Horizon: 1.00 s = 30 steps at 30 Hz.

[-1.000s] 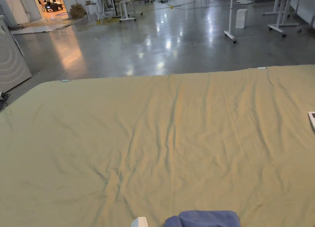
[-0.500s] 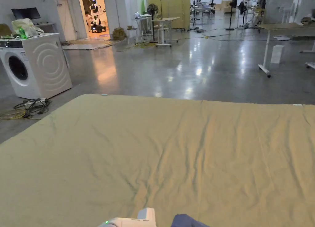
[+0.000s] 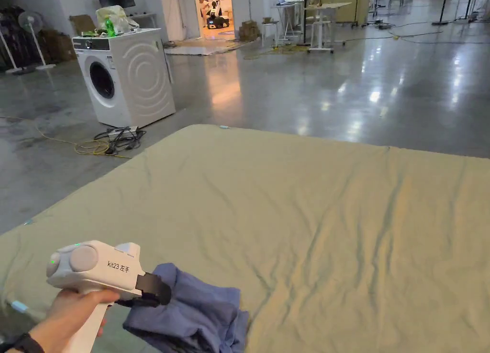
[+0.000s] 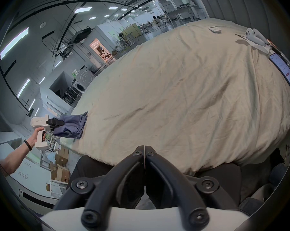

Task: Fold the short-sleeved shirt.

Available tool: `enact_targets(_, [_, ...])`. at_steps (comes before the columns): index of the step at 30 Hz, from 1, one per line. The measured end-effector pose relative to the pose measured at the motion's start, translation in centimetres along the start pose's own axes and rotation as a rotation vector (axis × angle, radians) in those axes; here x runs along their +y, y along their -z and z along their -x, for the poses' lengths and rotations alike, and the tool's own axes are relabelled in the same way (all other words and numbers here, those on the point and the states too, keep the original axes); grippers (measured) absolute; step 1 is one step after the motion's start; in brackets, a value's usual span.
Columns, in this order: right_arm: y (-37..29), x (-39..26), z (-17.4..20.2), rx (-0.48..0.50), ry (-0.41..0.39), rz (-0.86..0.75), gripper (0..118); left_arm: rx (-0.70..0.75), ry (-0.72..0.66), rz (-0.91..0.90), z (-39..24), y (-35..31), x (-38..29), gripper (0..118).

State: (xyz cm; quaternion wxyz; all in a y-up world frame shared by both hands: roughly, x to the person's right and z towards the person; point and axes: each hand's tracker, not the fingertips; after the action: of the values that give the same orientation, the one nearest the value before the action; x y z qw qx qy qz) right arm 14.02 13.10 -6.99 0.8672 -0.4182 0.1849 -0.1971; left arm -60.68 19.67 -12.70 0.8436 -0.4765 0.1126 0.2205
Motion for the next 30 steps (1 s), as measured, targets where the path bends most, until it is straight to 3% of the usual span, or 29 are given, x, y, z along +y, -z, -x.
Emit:
enact_targets(3, [-0.1,0.3,0.3,-0.001,-0.018,0.008,1,0.041,-0.104,0.027,1.9,2.7,-0.8,30])
enact_targets(5, [-0.1,0.4,0.7,-0.017,-0.052,0.017,1,0.075,-0.188,-0.033,3.3,4.5,-2.1,53])
enact_targets(7, [0.0,0.4,0.7,-0.025,-0.066,0.027,1,0.129,-0.219,-0.067,3.7,4.5,-3.3,85])
enact_targets(8, [0.0,0.4,0.7,-0.023,-0.071,0.031,1,0.118,-0.207,-0.056,4.2,4.5,-3.4,91])
enact_targets(11, [-0.5,0.5,1.0,-0.009,-0.098,0.022,1,0.186,-0.141,-0.106,4.1,0.9,-3.3,91])
enact_targets(13, [-1.1,0.9,1.5,0.0,-0.122,0.004,1,0.2,-0.051,-0.201,0.2,-5.2,-5.8,89])
enact_targets(15, [-1.9,1.8,2.4,0.007,-0.149,-0.03,1,0.083,-0.007,-0.314,-2.6,-9.6,-6.3,89])
enact_targets(16, [-2.3,2.3,2.9,0.012,-0.162,-0.048,1,0.026,-0.001,-0.378,-0.5,-8.5,-4.0,86])
enact_targets(20, [-5.0,4.7,6.0,0.026,-0.277,-0.196,1,-0.178,0.135,-0.619,-8.4,-15.4,-7.1,86])
enact_targets(23, [-7.2,6.2,8.4,0.032,-0.359,-0.306,1,-0.173,0.273,-0.732,-14.8,-18.6,-11.5,85])
enact_targets(25, [-8.9,6.9,10.8,0.029,-0.397,-0.38,1,-0.205,0.264,-0.835,-18.5,-18.8,-14.9,85])
enact_targets(27, [-9.7,7.4,12.0,0.003,-0.38,-0.459,1,-0.334,0.286,-0.854,-21.4,-18.7,-18.0,84])
enact_targets(30, [-10.7,7.4,12.4,0.01,-0.376,-0.543,1,-0.256,0.287,-0.913,-25.2,-18.8,-21.3,80])
